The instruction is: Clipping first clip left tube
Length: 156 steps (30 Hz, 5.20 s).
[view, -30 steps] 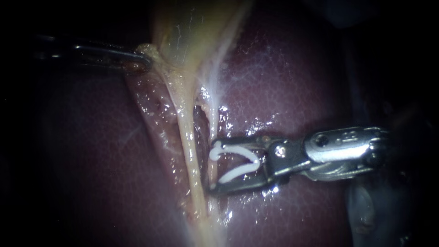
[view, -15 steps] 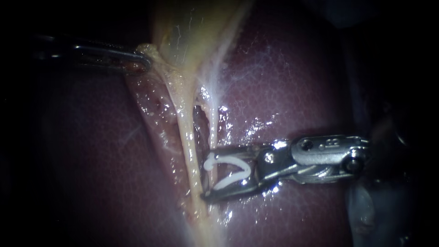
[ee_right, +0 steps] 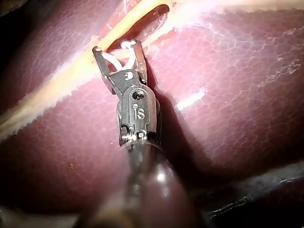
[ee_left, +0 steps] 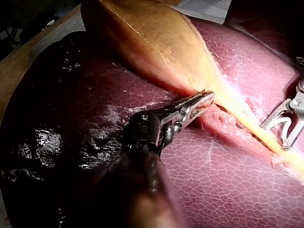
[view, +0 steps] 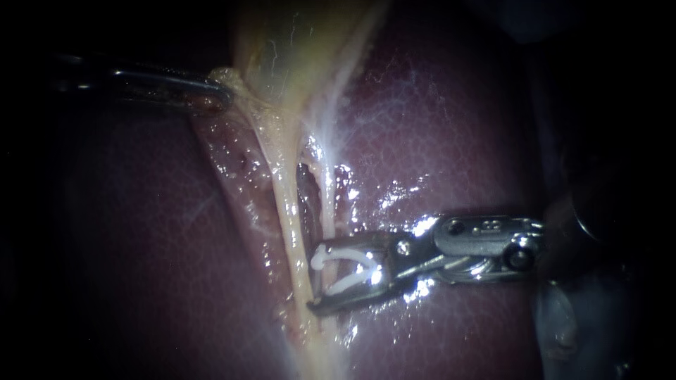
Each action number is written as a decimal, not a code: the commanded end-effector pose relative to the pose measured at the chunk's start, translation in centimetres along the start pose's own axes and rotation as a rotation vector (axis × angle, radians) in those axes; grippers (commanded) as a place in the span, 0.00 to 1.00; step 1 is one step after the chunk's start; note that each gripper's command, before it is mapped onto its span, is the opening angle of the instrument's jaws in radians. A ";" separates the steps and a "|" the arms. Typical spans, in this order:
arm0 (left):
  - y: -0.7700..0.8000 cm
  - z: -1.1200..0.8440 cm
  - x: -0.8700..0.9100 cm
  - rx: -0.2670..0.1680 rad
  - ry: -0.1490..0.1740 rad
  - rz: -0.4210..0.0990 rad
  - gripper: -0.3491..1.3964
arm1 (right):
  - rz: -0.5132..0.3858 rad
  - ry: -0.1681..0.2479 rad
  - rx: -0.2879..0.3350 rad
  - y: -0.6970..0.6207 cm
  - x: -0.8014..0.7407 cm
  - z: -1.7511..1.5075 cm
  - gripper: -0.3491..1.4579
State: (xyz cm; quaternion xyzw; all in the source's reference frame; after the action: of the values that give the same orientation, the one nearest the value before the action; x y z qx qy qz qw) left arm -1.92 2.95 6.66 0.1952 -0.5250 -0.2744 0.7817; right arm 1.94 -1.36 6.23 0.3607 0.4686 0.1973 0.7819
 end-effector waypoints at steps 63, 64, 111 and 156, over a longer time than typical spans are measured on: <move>0.01 -0.01 0.01 0.002 0.000 -0.005 0.00 | 0.237 0.196 0.263 -0.46 0.59 0.35 0.46; 0.01 -0.01 0.01 0.002 0.000 -0.005 0.00 | 0.243 0.199 0.269 -0.45 0.58 0.36 0.46; 0.01 -0.01 0.01 0.002 0.000 -0.005 0.00 | 0.276 0.240 0.390 -0.43 0.39 0.65 0.42; 0.01 -0.02 0.00 0.002 0.003 -0.006 0.00 | 0.396 0.147 0.252 -0.37 0.48 0.52 0.00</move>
State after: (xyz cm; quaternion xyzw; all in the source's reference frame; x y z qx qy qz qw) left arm -1.89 2.95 6.66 0.1979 -0.5236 -0.2759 0.7814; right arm 2.61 -1.49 5.82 0.5249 0.4650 0.3119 0.6411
